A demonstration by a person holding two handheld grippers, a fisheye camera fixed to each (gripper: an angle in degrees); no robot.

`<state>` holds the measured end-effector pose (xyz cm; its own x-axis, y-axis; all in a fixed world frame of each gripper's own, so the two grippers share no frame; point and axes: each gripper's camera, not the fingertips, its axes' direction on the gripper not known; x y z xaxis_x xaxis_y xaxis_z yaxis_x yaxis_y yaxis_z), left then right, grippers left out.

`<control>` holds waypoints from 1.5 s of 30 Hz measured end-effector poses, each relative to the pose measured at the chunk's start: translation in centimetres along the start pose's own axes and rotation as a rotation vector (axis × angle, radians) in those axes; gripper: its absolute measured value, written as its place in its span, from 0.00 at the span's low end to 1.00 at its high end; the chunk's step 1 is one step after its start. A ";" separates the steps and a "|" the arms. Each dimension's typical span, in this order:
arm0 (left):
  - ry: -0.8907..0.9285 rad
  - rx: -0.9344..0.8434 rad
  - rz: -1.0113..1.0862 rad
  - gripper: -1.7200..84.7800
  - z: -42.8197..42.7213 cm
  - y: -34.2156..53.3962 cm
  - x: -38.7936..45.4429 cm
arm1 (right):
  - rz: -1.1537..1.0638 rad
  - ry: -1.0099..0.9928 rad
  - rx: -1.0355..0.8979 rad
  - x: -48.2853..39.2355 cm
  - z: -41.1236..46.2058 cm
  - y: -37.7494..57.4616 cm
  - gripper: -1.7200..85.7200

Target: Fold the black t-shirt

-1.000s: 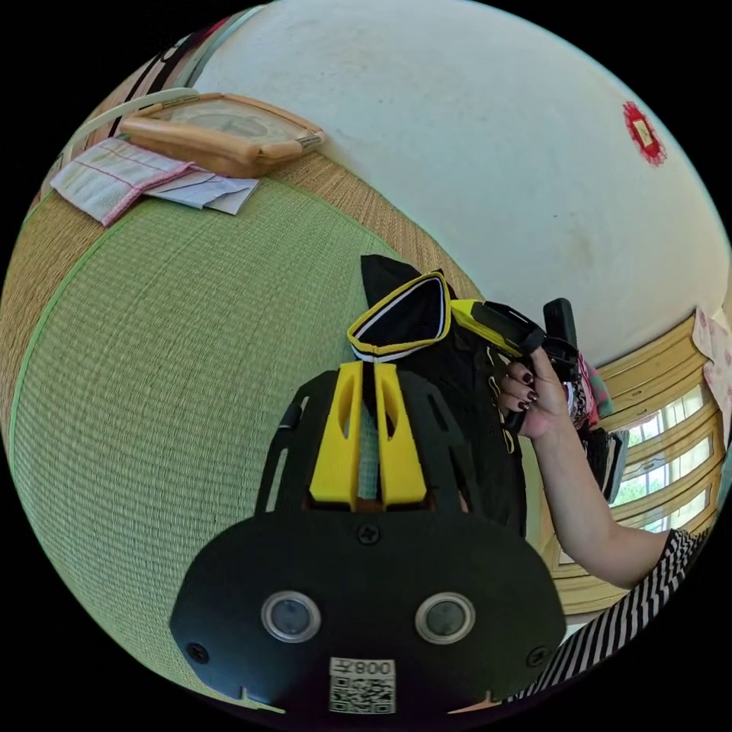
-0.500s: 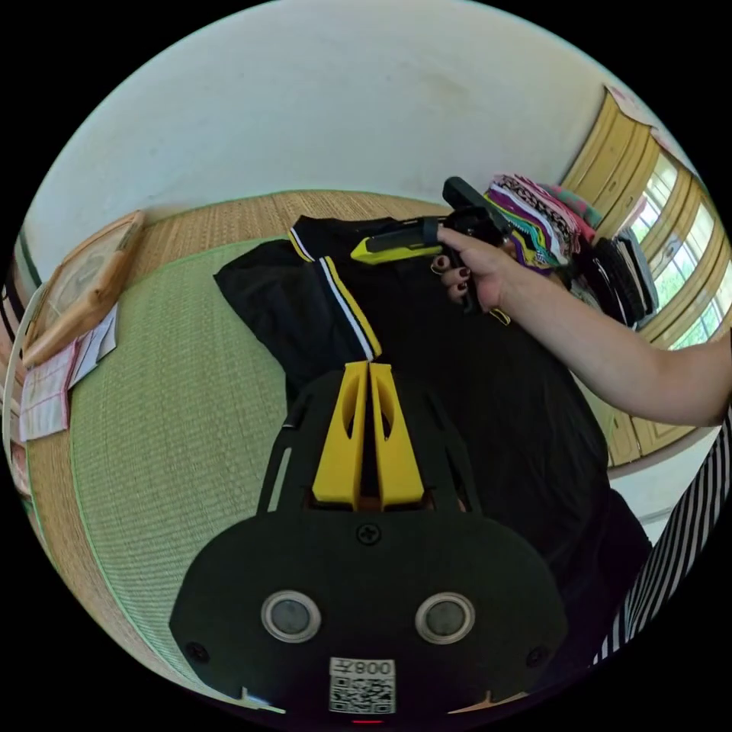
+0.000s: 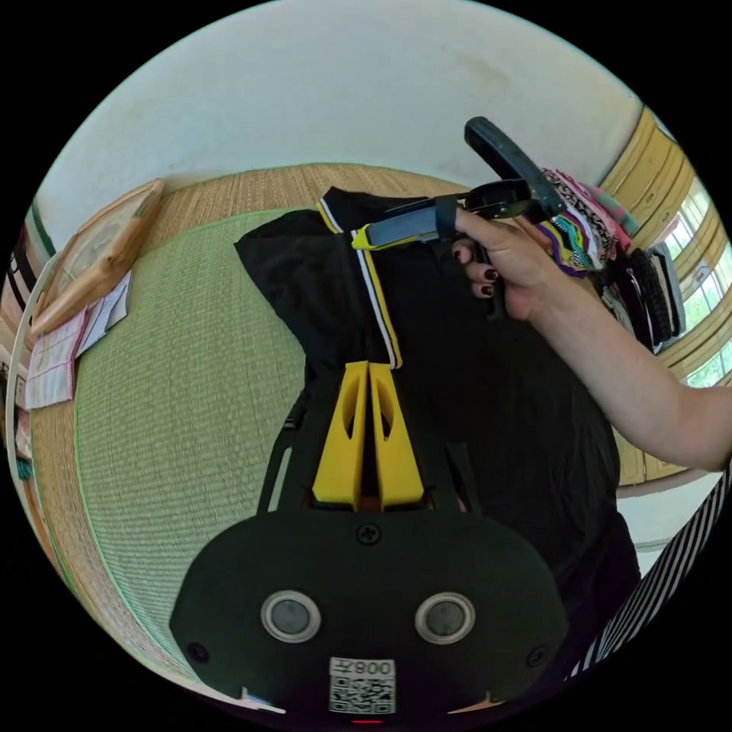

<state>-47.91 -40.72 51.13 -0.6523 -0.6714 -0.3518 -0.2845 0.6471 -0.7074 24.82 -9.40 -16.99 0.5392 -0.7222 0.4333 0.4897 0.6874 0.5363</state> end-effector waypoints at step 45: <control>-0.066 -0.021 0.008 0.02 5.3 -1.1 -0.8 | -0.003 -0.075 0.039 -7.5 -2.6 8.3 0.02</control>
<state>-43.39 -42.82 48.90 -0.6071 -0.6879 -0.3978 -0.2944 0.6596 -0.6916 26.60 1.91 -17.66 0.4840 -0.7291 0.4839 0.4636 0.6826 0.5649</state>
